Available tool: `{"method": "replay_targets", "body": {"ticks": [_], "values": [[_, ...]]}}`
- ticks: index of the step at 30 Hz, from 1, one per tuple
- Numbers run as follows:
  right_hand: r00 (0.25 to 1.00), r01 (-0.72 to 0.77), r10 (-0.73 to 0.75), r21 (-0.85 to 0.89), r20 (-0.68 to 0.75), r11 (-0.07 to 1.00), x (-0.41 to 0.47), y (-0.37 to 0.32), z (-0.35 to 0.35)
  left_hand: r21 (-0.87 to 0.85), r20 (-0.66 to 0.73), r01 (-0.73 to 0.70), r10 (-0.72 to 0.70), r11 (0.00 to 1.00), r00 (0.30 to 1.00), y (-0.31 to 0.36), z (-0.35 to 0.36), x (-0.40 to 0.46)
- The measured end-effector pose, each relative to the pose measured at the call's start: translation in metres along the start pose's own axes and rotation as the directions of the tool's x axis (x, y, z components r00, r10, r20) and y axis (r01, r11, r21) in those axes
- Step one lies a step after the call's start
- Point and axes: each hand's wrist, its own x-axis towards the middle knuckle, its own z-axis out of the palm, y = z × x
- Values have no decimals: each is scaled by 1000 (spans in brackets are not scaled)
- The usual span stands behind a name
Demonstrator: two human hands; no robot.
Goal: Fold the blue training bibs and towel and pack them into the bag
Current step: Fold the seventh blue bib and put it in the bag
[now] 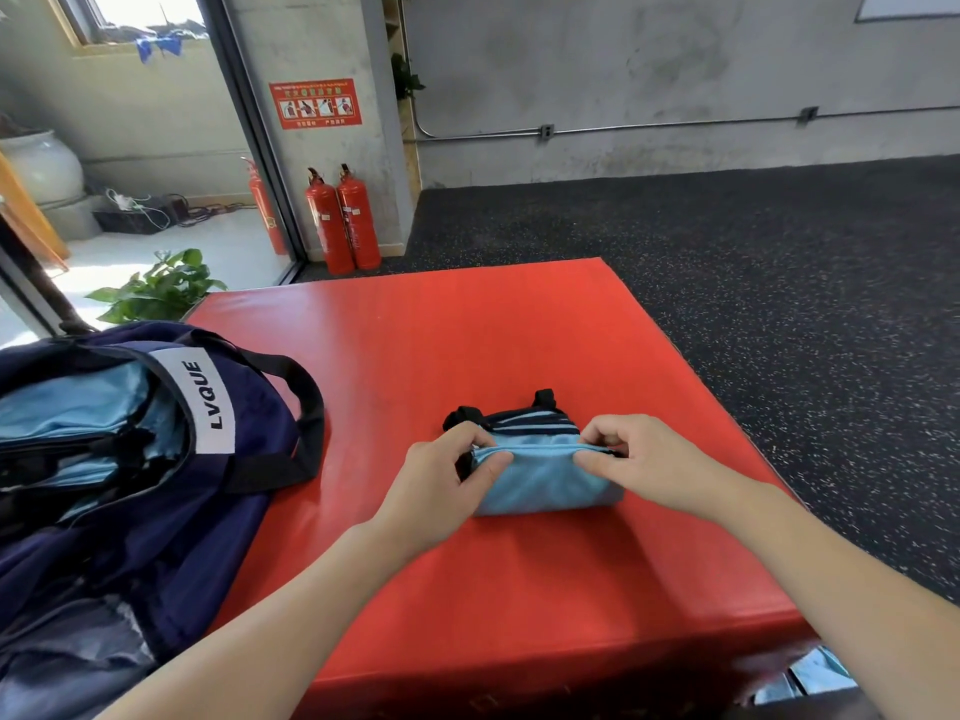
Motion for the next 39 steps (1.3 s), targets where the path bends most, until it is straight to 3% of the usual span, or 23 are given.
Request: {"method": "replay_targets", "body": {"ticks": [7, 16, 24, 26, 28, 30, 34, 36, 39], "values": [[998, -59, 59, 20, -11, 998, 8, 3, 3, -204, -12, 160, -166, 966, 986, 6, 4, 3], [983, -125, 123, -6, -136, 992, 29, 5, 21, -140, -58, 280, -291, 950, 955, -10, 10, 11], [964, -234, 214, -120, -158, 965, 40, 18, 34, 122, -88, 343, -334, 931, 939, -26, 12, 19], [959, -248, 226, -122, -169, 961, 40, 18, 34, 234, -83, 217, -203, 948, 976, -29, 11, 21], [960, -248, 226, -127, -168, 960, 41, 16, 34, 318, -26, -8, 17, 948, 1000, -30, 12, 24], [960, -251, 226, -147, -165, 957, 41, 14, 35, 303, 75, -122, 104, 945, 992, -27, 12, 27], [949, -292, 257, -202, -185, 935, 40, 13, 35, 327, 266, -116, 26, 938, 964, -23, 18, 28], [935, -326, 281, -216, -214, 920, 39, 12, 35, 435, 251, -65, -51, 898, 967, -17, 19, 27], [916, -359, 300, -212, -266, 909, 37, 12, 35, 571, 114, 94, -192, 816, 975, -1, 18, 27]]}}
